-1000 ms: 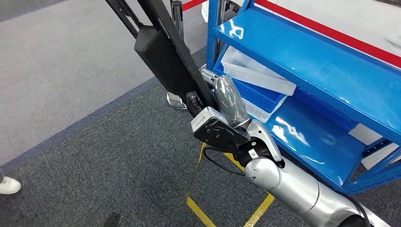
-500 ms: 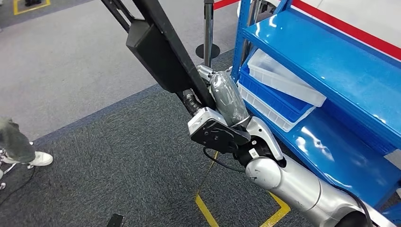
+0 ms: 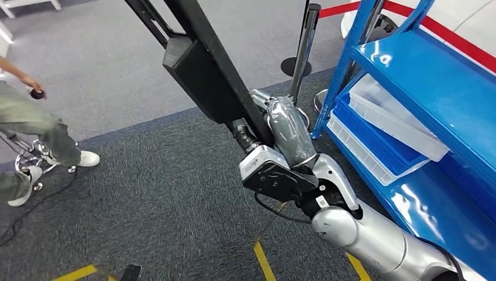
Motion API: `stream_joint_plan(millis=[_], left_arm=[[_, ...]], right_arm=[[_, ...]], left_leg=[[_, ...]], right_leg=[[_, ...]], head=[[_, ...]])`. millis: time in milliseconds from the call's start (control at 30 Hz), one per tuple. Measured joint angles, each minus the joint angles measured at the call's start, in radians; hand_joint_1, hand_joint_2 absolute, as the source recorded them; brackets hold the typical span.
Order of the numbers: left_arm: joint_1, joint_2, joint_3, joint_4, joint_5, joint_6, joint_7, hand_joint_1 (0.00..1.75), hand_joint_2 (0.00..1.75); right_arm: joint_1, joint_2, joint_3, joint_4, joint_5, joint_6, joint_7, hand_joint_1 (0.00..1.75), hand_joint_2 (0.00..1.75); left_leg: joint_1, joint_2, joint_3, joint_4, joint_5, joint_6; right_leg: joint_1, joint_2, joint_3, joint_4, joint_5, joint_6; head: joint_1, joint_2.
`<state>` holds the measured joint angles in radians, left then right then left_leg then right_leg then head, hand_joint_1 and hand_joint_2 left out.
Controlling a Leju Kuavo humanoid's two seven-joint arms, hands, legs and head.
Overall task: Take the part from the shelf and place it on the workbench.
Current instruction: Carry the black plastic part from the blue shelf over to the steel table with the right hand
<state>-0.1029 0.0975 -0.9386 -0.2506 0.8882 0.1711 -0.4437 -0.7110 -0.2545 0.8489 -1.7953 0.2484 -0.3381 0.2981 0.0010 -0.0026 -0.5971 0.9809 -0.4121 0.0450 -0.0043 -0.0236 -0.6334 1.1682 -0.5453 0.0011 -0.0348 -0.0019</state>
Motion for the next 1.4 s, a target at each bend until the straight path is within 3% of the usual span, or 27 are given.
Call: stream_joint_plan(millis=[67,100,167,233,300,367,433,500,567,600,633,667,733,800,867,900,967,1033,1100,1133,1167,1200,1267,1400], left_arm=[[-0.005,0.000,0.005,0.000,0.002,0.007,-0.004,0.00,1.75],[-0.004,0.000,0.007,0.000,0.001,0.015,-0.010,0.00,1.75],[-0.002,0.000,0.009,0.000,-0.005,0.032,-0.026,0.00,1.75],[-0.001,0.000,0.009,0.000,-0.009,0.041,-0.038,0.00,1.75],[-0.003,0.000,0.009,0.000,-0.012,0.044,-0.043,0.00,1.75],[0.003,0.000,0.010,0.000,-0.014,0.040,-0.044,0.00,1.75],[0.006,-0.002,0.010,0.000,-0.012,0.034,-0.044,0.00,1.75],[0.002,-0.004,0.010,0.000,-0.007,0.031,-0.043,0.00,1.75],[-0.001,-0.004,0.012,0.000,-0.005,0.030,-0.043,0.00,1.75],[-0.001,-0.004,0.012,0.000,-0.005,0.030,-0.042,0.00,1.75],[0.000,-0.004,0.012,0.000,-0.005,0.030,-0.040,0.00,1.75],[0.001,-0.005,0.013,0.000,-0.005,0.030,-0.036,0.00,1.75],[-0.001,-0.004,0.014,0.000,-0.006,0.030,-0.022,0.00,1.75],[-0.004,-0.003,0.015,0.000,-0.007,0.030,-0.006,0.00,1.75],[-0.004,-0.001,0.015,0.000,-0.007,0.030,0.006,0.00,1.75],[-0.001,0.001,0.015,0.000,-0.007,0.029,0.008,0.00,1.75],[0.002,0.002,0.015,0.000,-0.006,0.022,0.009,0.00,1.75],[-0.002,0.002,0.015,0.000,-0.006,0.012,-0.001,0.00,1.75],[-0.005,0.003,0.015,0.000,-0.008,0.013,-0.014,0.00,1.75],[-0.004,0.003,0.015,0.000,-0.009,0.015,-0.018,0.00,1.75],[-0.004,0.003,0.015,0.000,-0.010,0.018,-0.021,0.00,1.75],[-0.003,0.003,0.015,0.000,-0.011,0.020,-0.023,0.00,1.75],[-0.003,0.003,0.015,0.000,-0.015,0.023,-0.022,0.00,1.75],[-0.002,0.004,0.015,0.000,-0.025,0.033,-0.008,0.00,1.75]], right_arm=[[0.015,-0.008,0.000,-0.007,0.001,0.001,0.002,1.73,1.75],[0.023,-0.012,0.000,-0.010,0.002,0.002,0.004,1.73,1.75],[0.033,-0.018,0.000,-0.017,0.003,0.006,0.010,1.73,1.75],[0.039,-0.023,0.000,-0.026,-0.001,0.012,0.014,1.73,1.75],[0.046,-0.025,0.000,-0.033,-0.009,0.016,0.013,1.73,1.75],[0.051,-0.027,0.000,-0.037,-0.014,0.017,0.011,1.73,1.75],[0.053,-0.027,0.000,-0.040,-0.016,0.016,0.006,1.73,1.75],[0.055,-0.027,0.000,-0.044,-0.015,0.016,0.002,1.73,1.75],[0.061,-0.027,0.000,-0.046,-0.014,0.016,0.001,1.73,1.75],[0.064,-0.027,0.000,-0.046,-0.014,0.016,0.001,1.73,1.75],[0.066,-0.027,0.000,-0.046,-0.014,0.016,0.001,1.73,1.75],[0.067,-0.027,0.000,-0.047,-0.014,0.016,0.002,1.73,1.75],[0.068,-0.027,0.000,-0.052,-0.012,0.015,0.004,1.73,1.75],[0.071,-0.029,-0.001,-0.058,-0.011,0.013,0.006,1.73,1.75],[0.077,-0.030,-0.002,-0.061,-0.011,0.008,0.010,1.73,1.75],[0.080,-0.031,-0.004,-0.061,-0.011,0.006,0.013,1.73,1.75],[0.085,-0.034,-0.009,-0.063,-0.014,-0.002,0.018,1.73,1.75],[0.092,-0.037,-0.013,-0.063,-0.027,-0.008,0.024,1.73,1.75],[0.103,-0.038,-0.015,-0.061,-0.047,-0.010,0.032,1.73,1.75],[0.108,-0.039,-0.015,-0.059,-0.057,-0.011,0.035,1.73,1.75],[0.110,-0.040,-0.016,-0.057,-0.065,-0.013,0.037,1.73,1.75],[0.111,-0.041,-0.016,-0.055,-0.070,-0.015,0.036,1.73,1.75],[0.110,-0.040,-0.017,-0.053,-0.072,-0.023,0.030,1.73,1.75],[0.112,-0.039,-0.018,-0.048,-0.067,-0.033,0.021,1.73,1.75]], left_leg=[[0.001,-0.028,-0.003,0.004,0.001,0.001],[0.003,-0.043,-0.005,0.008,0.000,0.000],[0.008,-0.075,-0.011,0.024,-0.005,-0.008],[0.013,-0.104,-0.028,0.051,-0.014,-0.023],[0.017,-0.128,-0.047,0.067,-0.017,-0.037],[0.021,-0.145,-0.058,0.065,-0.011,-0.049],[0.018,-0.105,-0.074,0.087,-0.022,-0.059],[0.014,-0.036,-0.118,0.178,-0.068,-0.065],[0.015,-0.009,-0.174,0.292,-0.112,-0.068],[0.015,-0.005,-0.186,0.317,-0.114,-0.066],[0.014,-0.003,-0.179,0.305,-0.098,-0.063],[0.012,0.004,-0.153,0.257,-0.069,-0.057],[-0.002,0.053,-0.085,0.127,-0.025,-0.039],[-0.017,0.087,-0.053,0.062,-0.018,-0.022],[-0.020,0.067,-0.048,0.051,-0.016,-0.013],[-0.017,0.055,-0.040,0.040,-0.012,-0.008],[-0.007,0.036,-0.020,0.018,-0.004,0.000],[-0.002,0.018,-0.014,0.014,-0.001,0.006],[-0.003,-0.003,-0.015,0.018,-0.005,0.009],[-0.004,-0.012,-0.015,0.021,-0.009,0.009],[-0.004,-0.020,-0.015,0.027,-0.014,0.007],[-0.003,-0.027,-0.015,0.035,-0.019,0.005],[-0.005,-0.036,-0.021,0.051,-0.031,-0.004],[-0.005,-0.040,-0.030,0.062,-0.039,-0.022]], right_leg=[[-0.006,0.017,-0.056,0.114,-0.039,0.008],[-0.009,0.019,-0.067,0.131,-0.033,0.012],[-0.018,0.031,-0.035,0.055,0.025,0.021],[-0.029,0.079,0.014,-0.052,0.066,0.027],[-0.029,0.104,0.028,-0.086,0.067,0.020],[-0.025,0.080,0.027,-0.088,0.072,0.004],[-0.027,0.055,0.028,-0.094,0.077,-0.009],[-0.024,0.028,0.029,-0.098,0.078,-0.017],[-0.018,-0.002,0.029,-0.098,0.076,-0.022],[-0.016,-0.017,0.029,-0.098,0.074,-0.023],[-0.013,-0.031,0.030,-0.098,0.073,-0.023],[-0.011,-0.045,0.031,-0.098,0.071,-0.023],[-0.006,-0.070,0.036,-0.100,0.068,-0.022],[-0.003,-0.091,0.041,-0.106,0.066,-0.015],[-0.001,-0.113,0.052,-0.117,0.065,-0.004],[-0.002,-0.111,0.059,-0.118,0.062,0.001],[-0.003,-0.063,0.050,-0.078,0.034,0.009],[-0.005,-0.003,-0.010,0.038,-0.018,0.011],[-0.005,0.015,-0.068,0.132,-0.040,0.012],[-0.005,0.017,-0.076,0.132,-0.023,0.012],[-0.005,0.018,-0.065,0.093,0.012,0.011],[-0.006,0.020,-0.040,0.027,0.052,0.009],[-0.005,0.027,0.005,-0.079,0.092,0.005],[-0.004,0.029,0.021,-0.109,0.090,-0.010]], head=[[0.000,0.000],[0.000,0.000],[0.000,0.000],[0.001,0.000],[0.003,0.000],[0.004,0.000],[-0.002,0.000],[-0.009,0.000],[-0.012,0.000],[-0.012,0.000],[-0.012,0.000],[-0.012,0.000],[-0.011,0.000],[-0.012,0.000],[-0.013,0.000],[-0.012,0.000],[-0.009,0.000],[-0.005,0.000],[-0.003,0.000],[-0.003,0.000],[-0.003,0.000],[-0.003,0.000],[-0.002,0.000],[-0.002,0.000]])
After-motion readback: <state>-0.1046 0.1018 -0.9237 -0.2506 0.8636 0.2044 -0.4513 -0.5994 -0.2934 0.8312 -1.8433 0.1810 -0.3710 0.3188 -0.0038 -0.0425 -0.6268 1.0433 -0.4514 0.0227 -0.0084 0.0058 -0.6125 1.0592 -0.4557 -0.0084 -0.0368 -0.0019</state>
